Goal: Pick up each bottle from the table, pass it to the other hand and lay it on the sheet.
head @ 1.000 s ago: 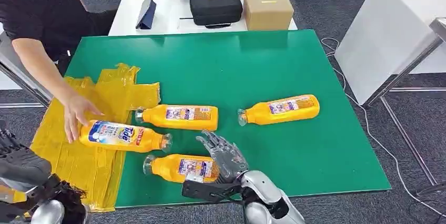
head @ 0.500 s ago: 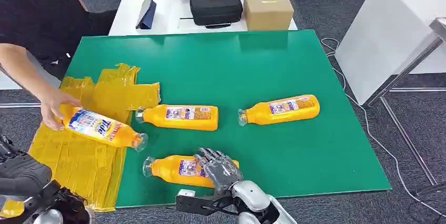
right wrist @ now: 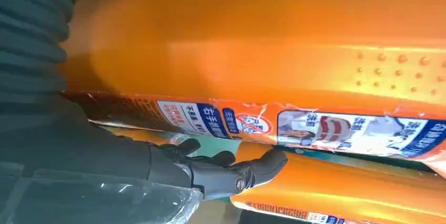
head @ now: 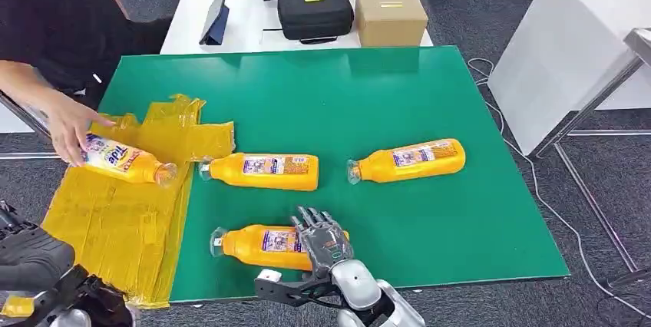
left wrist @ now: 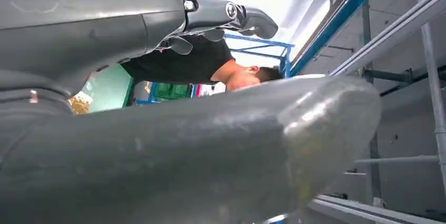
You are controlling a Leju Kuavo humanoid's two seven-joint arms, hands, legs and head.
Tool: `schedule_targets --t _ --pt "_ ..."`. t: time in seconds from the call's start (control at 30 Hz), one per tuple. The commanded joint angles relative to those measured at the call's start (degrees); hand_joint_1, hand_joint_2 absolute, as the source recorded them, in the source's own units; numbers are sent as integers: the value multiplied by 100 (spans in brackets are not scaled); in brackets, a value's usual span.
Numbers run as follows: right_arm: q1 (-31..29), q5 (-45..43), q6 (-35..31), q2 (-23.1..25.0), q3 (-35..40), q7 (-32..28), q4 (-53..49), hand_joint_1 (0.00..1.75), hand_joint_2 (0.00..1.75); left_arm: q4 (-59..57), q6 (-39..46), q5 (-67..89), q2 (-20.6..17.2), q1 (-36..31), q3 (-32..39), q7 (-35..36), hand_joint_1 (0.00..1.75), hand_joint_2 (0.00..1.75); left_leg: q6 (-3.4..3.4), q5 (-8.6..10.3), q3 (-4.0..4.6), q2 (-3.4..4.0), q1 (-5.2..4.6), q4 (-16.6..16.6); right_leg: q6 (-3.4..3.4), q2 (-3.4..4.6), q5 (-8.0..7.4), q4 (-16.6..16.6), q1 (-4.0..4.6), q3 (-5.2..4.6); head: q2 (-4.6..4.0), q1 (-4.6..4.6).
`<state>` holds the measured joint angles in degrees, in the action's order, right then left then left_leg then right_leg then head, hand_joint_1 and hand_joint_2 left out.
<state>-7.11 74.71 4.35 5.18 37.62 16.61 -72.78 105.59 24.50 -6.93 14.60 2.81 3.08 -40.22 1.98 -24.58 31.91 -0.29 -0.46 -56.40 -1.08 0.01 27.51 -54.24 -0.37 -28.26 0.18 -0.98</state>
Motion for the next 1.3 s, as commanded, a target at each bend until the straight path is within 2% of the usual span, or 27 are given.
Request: schedule_targets --t 0.03,0.13,0.17,0.2,0.4,0.5,0.77,0.9,0.93,1.07,1.1,1.3 --pt "50 56 137 -85 -115 -16 447 0 175 -22 -23 -35 73 -23 165 22 0 0 -14 5 1 -6 6 7 2 -8 -6 13 6 5 2 0" --pt "50 56 137 -85 -115 -16 447 0 175 -22 -23 -35 73 -23 165 22 0 0 -10 2 -7 -3 5 6 1 -5 -2 10 4 13 0 0" --pt "34 59 175 -72 -112 -35 483 152 175 7 -15 -28 85 -7 185 22 0 0 -14 3 -4 -4 7 7 1 -6 -4 15 6 16 0 0" --pt "21 56 220 -80 -88 -77 490 175 175 28 -13 -29 91 9 200 22 0 0 -9 3 -9 -3 3 6 0 -5 -3 10 3 21 0 0" --pt "33 70 256 -97 -60 -72 423 175 175 57 -27 -52 103 58 222 22 0 0 -10 3 -9 -10 5 4 0 -11 -3 10 5 22 0 -2" --pt "306 68 371 -197 -98 19 -32 175 175 4 -17 -61 103 47 276 22 0 0 -14 4 -3 -7 8 5 0 -10 -5 14 6 14 0 2" --pt "333 67 353 -151 -237 29 -321 175 175 44 -65 -54 162 73 414 22 0 0 -14 1 -8 -11 3 5 1 -13 0 12 4 25 2 0" --pt "267 -266 -204 10 -628 -198 -1470 175 175 73 -260 -47 248 131 498 22 0 0 -10 0 11 -4 1 -5 1 -5 0 -2 -1 18 0 0" --pt "201 -435 -531 93 -720 -433 -1914 175 175 29 -351 -102 257 154 458 22 0 0 -8 1 24 1 -3 -8 -1 0 -1 -9 -5 25 0 0" --pt "-86 -860 -1080 375 -702 -781 -2723 175 175 -270 -954 -533 208 61 220 268 0 0 -12 -3 48 19 -1 -22 0 17 1 -26 -2 7 0 0" --pt "-172 -960 -1228 422 -645 -836 -2679 175 175 -392 -1137 -610 205 8 145 380 0 175 -7 3 44 11 -3 -14 -2 10 -4 -20 -3 8 0 0" --pt "-321 -1094 -1610 496 -563 -993 -2253 175 175 -624 -1243 -669 217 -113 66 422 0 175 -8 8 28 -2 4 -2 -2 -5 -6 1 2 27 0 0"
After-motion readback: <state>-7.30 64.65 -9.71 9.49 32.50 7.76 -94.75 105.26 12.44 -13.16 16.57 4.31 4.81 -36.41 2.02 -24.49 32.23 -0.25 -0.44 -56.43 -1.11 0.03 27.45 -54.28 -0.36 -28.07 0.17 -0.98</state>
